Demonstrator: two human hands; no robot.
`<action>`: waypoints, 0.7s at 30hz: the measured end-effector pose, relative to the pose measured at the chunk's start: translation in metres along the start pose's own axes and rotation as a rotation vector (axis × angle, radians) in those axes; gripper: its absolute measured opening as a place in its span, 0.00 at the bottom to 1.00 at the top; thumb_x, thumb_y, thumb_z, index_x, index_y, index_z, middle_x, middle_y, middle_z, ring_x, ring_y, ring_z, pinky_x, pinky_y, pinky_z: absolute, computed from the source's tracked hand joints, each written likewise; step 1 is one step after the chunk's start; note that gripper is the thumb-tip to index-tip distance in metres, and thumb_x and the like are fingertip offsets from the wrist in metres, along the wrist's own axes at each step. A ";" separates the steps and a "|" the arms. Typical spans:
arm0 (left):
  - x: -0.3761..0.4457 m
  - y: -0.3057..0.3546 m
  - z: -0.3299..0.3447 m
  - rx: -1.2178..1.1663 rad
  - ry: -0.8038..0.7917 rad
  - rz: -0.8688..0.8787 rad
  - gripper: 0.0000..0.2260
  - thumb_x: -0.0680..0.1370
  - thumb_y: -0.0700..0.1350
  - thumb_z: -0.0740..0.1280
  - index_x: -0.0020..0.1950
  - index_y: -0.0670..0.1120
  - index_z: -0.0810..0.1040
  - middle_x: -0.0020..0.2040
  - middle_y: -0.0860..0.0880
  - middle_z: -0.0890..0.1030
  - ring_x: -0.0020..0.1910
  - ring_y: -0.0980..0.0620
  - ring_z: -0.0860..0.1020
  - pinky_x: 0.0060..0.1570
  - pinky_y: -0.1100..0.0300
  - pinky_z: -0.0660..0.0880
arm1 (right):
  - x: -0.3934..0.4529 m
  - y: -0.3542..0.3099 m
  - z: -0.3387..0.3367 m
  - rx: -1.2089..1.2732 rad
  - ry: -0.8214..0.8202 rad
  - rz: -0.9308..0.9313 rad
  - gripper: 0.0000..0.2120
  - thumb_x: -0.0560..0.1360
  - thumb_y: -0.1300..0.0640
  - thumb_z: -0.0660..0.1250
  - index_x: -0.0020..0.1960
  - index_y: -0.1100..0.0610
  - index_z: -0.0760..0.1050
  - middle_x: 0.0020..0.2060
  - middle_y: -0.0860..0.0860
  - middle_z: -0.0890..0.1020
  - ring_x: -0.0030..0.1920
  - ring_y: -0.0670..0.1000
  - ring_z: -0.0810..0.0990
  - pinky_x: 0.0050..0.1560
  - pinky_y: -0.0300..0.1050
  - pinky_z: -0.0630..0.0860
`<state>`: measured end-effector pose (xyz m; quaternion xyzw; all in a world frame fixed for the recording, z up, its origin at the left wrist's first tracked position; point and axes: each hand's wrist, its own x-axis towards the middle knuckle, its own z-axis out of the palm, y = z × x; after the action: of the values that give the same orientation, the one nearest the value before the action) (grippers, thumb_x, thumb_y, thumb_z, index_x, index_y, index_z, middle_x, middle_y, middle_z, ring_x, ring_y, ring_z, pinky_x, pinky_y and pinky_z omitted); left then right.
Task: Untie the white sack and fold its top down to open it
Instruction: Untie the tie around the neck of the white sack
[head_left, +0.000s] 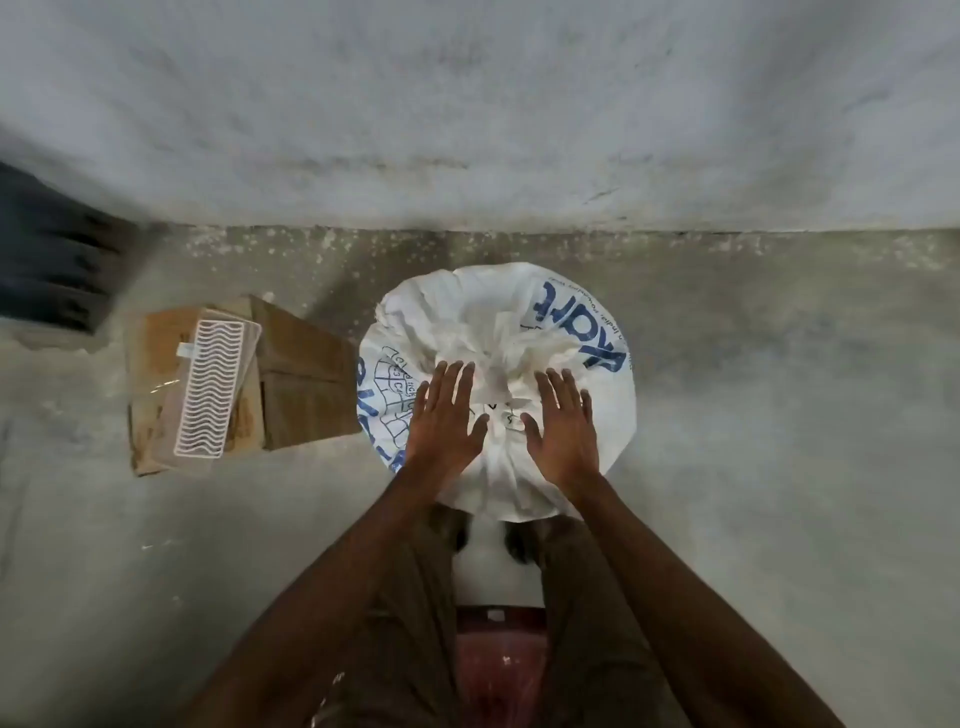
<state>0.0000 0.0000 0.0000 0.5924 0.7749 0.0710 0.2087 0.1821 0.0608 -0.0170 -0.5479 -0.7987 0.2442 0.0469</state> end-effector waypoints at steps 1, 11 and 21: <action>0.007 -0.004 0.017 0.007 0.031 0.016 0.34 0.80 0.55 0.62 0.82 0.48 0.54 0.82 0.47 0.57 0.82 0.47 0.51 0.78 0.44 0.54 | 0.006 0.007 0.017 0.006 0.023 -0.024 0.29 0.81 0.48 0.58 0.78 0.59 0.63 0.78 0.56 0.64 0.80 0.57 0.58 0.78 0.60 0.56; 0.025 -0.050 0.132 -0.099 0.457 0.135 0.25 0.79 0.48 0.67 0.75 0.42 0.70 0.75 0.42 0.69 0.79 0.43 0.60 0.74 0.44 0.63 | 0.035 0.045 0.115 0.105 0.438 -0.241 0.27 0.80 0.57 0.67 0.76 0.60 0.66 0.79 0.57 0.62 0.81 0.57 0.56 0.78 0.62 0.56; -0.026 -0.062 0.175 -0.018 0.619 0.314 0.26 0.77 0.46 0.66 0.74 0.38 0.69 0.74 0.38 0.69 0.79 0.39 0.59 0.75 0.43 0.62 | -0.017 0.057 0.158 0.015 0.607 -0.381 0.28 0.81 0.58 0.63 0.79 0.60 0.62 0.81 0.59 0.55 0.82 0.59 0.47 0.78 0.67 0.46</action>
<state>0.0219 -0.0670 -0.1741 0.6531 0.7001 0.2852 -0.0444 0.1831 0.0076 -0.1770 -0.4363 -0.8343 0.0630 0.3310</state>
